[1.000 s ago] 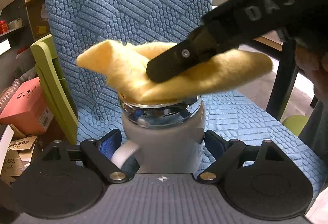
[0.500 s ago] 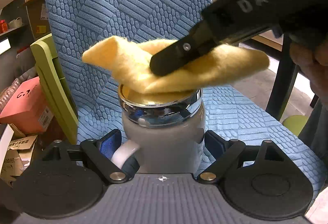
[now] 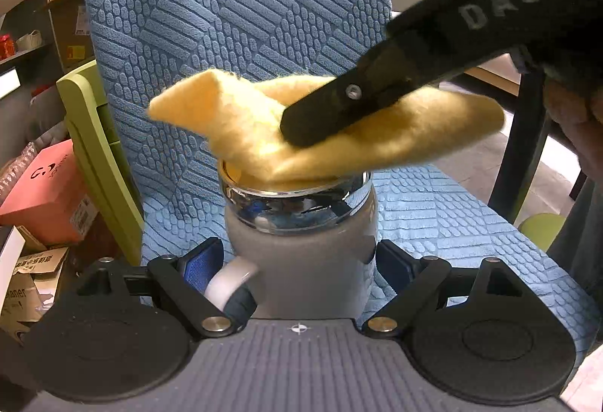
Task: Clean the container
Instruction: 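Wipe the mug rim with the cloth in the right gripper while the left gripper holds the mug, then move the cloth in the right gripper down to the mug's outer side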
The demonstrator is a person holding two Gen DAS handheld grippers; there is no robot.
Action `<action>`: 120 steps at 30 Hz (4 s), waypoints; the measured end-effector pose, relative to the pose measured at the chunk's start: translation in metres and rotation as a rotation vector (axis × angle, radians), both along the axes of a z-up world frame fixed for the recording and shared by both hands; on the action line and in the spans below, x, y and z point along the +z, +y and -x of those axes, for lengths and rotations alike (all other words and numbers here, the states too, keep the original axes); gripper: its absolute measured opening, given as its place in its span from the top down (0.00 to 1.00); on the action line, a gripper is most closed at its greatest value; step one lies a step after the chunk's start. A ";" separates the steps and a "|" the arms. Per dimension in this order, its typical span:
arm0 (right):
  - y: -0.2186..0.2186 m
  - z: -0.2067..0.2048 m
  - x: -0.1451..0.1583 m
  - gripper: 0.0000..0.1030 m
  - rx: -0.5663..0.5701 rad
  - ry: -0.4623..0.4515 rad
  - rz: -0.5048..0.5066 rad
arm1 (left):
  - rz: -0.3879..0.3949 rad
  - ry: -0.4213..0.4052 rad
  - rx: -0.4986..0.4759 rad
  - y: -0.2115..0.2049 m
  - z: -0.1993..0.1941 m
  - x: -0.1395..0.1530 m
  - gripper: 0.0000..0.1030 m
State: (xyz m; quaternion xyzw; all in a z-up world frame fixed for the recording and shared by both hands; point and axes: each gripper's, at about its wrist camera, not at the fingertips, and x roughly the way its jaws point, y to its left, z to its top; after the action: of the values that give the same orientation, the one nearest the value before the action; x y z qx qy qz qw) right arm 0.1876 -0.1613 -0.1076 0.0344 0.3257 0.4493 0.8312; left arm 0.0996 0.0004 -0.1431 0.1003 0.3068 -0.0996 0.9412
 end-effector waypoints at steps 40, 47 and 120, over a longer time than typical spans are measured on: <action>-0.009 0.006 0.001 0.83 0.009 0.022 -0.006 | 0.004 0.001 -0.015 0.003 0.000 0.001 0.13; 0.000 0.003 -0.001 0.82 0.008 -0.013 0.003 | 0.008 0.004 -0.011 0.001 -0.001 0.001 0.13; -0.079 -0.043 -0.103 0.84 -0.410 0.646 -0.560 | 0.010 -0.006 -0.053 0.006 -0.012 0.003 0.15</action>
State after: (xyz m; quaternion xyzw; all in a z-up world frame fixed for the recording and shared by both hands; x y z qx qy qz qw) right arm 0.2308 -0.2399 -0.2107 0.4588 0.4205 0.3126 0.7176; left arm 0.1119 0.0068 -0.1405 0.1041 0.3005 -0.1255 0.9398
